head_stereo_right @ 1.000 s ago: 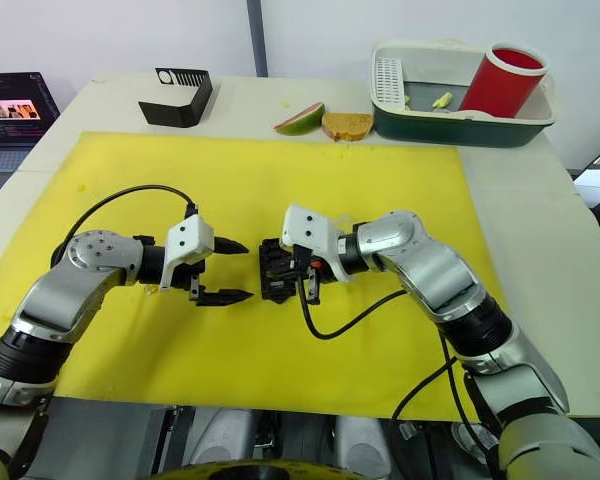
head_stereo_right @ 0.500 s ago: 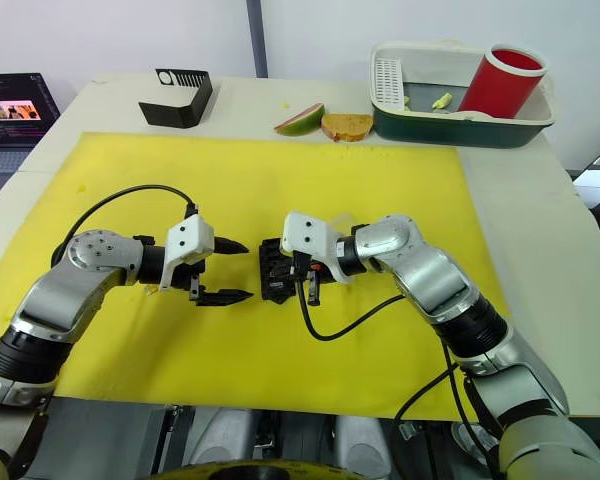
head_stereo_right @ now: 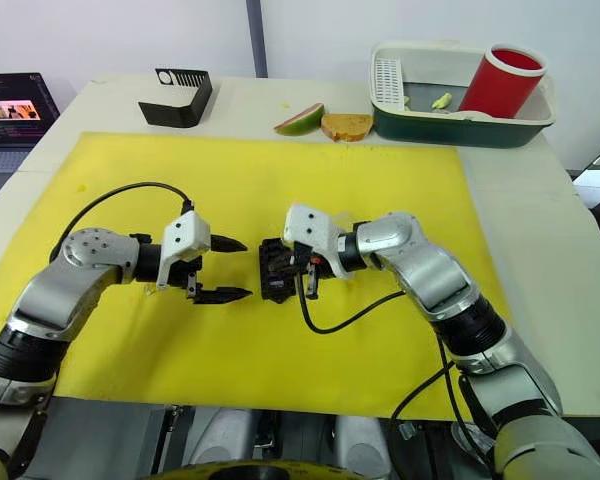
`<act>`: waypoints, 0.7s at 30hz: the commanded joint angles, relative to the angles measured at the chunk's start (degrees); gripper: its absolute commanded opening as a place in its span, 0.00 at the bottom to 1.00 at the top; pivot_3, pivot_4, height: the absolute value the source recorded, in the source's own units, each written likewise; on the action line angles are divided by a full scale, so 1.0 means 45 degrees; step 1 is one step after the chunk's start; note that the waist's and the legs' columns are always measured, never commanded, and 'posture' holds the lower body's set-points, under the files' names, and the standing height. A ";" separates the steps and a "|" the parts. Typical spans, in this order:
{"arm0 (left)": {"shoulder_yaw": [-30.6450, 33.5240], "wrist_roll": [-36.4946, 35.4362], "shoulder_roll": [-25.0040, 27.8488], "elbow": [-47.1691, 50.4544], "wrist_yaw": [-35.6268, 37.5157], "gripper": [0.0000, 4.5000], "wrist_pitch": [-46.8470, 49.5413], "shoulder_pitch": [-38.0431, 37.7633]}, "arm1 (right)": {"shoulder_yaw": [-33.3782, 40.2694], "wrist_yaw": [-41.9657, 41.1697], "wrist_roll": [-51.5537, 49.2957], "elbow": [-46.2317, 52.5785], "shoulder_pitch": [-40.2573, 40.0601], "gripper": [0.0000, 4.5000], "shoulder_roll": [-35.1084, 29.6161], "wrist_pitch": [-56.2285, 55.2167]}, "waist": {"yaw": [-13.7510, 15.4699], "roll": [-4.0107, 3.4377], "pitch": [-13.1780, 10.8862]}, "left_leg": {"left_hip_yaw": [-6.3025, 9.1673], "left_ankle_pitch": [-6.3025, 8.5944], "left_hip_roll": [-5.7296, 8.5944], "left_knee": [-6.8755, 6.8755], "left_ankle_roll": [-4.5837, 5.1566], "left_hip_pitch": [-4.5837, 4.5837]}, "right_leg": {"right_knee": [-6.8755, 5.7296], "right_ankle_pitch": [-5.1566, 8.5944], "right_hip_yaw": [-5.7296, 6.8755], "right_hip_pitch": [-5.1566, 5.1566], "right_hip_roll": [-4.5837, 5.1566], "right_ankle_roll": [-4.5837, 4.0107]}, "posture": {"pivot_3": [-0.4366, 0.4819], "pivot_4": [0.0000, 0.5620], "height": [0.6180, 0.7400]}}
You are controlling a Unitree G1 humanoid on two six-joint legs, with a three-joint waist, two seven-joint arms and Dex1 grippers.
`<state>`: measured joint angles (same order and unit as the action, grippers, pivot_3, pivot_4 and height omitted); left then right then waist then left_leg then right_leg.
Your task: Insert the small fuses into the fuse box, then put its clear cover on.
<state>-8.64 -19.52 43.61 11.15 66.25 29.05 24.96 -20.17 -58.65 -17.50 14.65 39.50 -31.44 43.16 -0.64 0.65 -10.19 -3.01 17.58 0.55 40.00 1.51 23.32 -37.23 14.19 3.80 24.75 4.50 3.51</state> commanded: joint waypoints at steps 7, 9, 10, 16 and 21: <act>0.3617 -0.2331 0.2485 0.0625 0.1107 1.00 0.1345 -0.0794 | 0.3300 -0.0023 -0.0323 0.0282 -0.0021 0.01 -0.1929 -0.1814 | 0.0017 -0.0004 -0.0004 | 0.0004 0.0000 0.0000 -0.0002 -0.0001 0.0004 | 0.0010 0.0000 0.0000 0.0003 0.0003 0.0000 | 0.48 0.27 1.00; 0.4218 -0.2464 0.3010 0.0413 0.1283 1.00 0.1356 -0.1183 | 0.3488 -0.0541 -0.0104 -0.0059 -0.0330 0.01 -0.2800 -0.2707 | 0.0035 -0.0004 -0.0005 | 0.0004 -0.0001 0.0001 -0.0002 -0.0002 0.0006 | 0.0019 0.0001 0.0000 0.0002 0.0007 0.0000 | 0.48 0.27 1.00; 0.4567 -0.2498 0.3334 0.0276 0.1439 1.00 0.1313 -0.1475 | 0.3696 -0.0822 -0.0173 -0.0189 -0.0520 0.07 -0.3223 -0.2975 | 0.0027 -0.0004 -0.0005 | 0.0003 0.0000 0.0001 -0.0002 -0.0002 0.0006 | 0.0025 0.0001 0.0000 -0.0001 0.0007 -0.0001 | 0.48 0.27 1.00; 0.7150 -0.1500 0.5798 -0.2366 0.3172 1.00 0.0173 -0.4454 | 0.5441 -0.3762 -0.1137 -0.1874 -0.1898 0.65 -0.6499 -0.3321 | -0.0057 -0.0034 -0.0026 | -0.0004 0.0002 -0.0003 -0.0018 0.0002 0.0000 | 0.0024 0.0003 -0.0001 0.0009 0.0006 -0.0003 | 0.48 0.27 1.00; 0.8521 -0.1045 0.6295 -0.4089 0.3803 1.00 -0.0765 -0.5930 | 0.6102 -0.4670 -0.1077 -0.3238 -0.2759 0.99 -0.7576 -0.4051 | -0.0033 -0.0040 -0.0028 | -0.0003 0.0003 -0.0007 -0.0025 -0.0003 -0.0007 | 0.0023 0.0018 -0.0002 0.0008 0.0018 -0.0031 | 0.48 0.27 1.00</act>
<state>25.96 -25.07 70.13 -5.32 82.11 27.50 -1.08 4.44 -78.25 -21.65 1.52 27.08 -63.73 26.43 -0.79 0.47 -10.32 -3.03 17.60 0.52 39.89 1.48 23.29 -37.13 14.31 3.78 24.79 4.60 3.30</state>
